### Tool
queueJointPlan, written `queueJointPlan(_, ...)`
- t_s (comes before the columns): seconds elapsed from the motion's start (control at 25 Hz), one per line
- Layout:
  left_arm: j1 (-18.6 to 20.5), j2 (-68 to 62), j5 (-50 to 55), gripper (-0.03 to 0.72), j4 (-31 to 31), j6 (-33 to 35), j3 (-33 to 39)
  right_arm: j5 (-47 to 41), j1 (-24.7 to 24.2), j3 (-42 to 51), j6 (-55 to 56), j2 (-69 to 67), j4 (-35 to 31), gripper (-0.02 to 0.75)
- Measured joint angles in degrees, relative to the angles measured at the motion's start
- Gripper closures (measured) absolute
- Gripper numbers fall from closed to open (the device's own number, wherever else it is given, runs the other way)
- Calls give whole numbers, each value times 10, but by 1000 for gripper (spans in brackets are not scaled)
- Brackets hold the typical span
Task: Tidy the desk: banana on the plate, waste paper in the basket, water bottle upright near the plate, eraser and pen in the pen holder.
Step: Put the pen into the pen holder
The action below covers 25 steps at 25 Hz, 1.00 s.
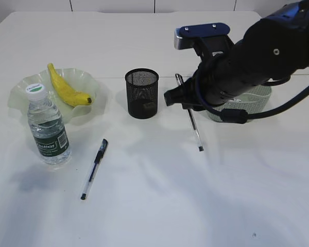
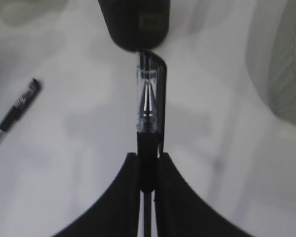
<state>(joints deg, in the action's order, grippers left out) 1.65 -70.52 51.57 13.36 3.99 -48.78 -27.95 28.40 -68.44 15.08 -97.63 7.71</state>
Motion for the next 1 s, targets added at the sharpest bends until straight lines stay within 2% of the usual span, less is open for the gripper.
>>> queueJointPlan(0.16,0,0,3,236,0,0,0,85,-1,-1,-1,0,1,706)
queueJointPlan(0.44,0,0,4,236,0,0,0,167,-1,-32,-1,-32,9,706)
queueJointPlan(0.72,0,0,4,236,0,0,0,232,-1,-83,-2,-73,25,706)
queueJointPlan(1.0,0,0,4,236,0,0,0,285,-27,-124,-2,-108,27,707)
